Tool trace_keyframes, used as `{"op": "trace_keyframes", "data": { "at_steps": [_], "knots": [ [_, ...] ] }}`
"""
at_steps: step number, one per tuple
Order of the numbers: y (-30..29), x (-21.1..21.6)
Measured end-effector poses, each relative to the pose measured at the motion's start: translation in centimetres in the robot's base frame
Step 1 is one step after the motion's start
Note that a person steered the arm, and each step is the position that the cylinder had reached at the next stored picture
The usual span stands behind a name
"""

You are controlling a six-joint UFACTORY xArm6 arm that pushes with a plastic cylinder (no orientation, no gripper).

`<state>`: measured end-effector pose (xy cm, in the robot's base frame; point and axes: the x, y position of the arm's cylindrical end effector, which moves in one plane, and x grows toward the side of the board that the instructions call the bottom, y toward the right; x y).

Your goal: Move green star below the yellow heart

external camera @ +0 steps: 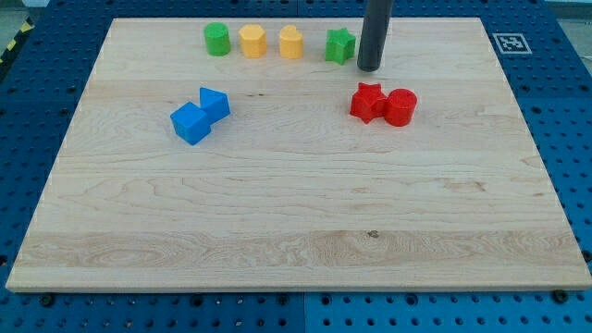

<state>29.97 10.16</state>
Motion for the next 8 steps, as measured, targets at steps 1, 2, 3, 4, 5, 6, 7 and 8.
{"op": "trace_keyframes", "data": {
  "at_steps": [1, 2, 3, 4, 5, 6, 7, 8],
  "knots": [
    [2.3, -2.4],
    [5.6, -4.6],
    [6.0, -5.7],
    [2.6, -5.7],
    [-1.7, -5.7],
    [-3.3, -5.7],
    [-3.4, -5.7],
    [-3.4, -5.0]
  ]
}}
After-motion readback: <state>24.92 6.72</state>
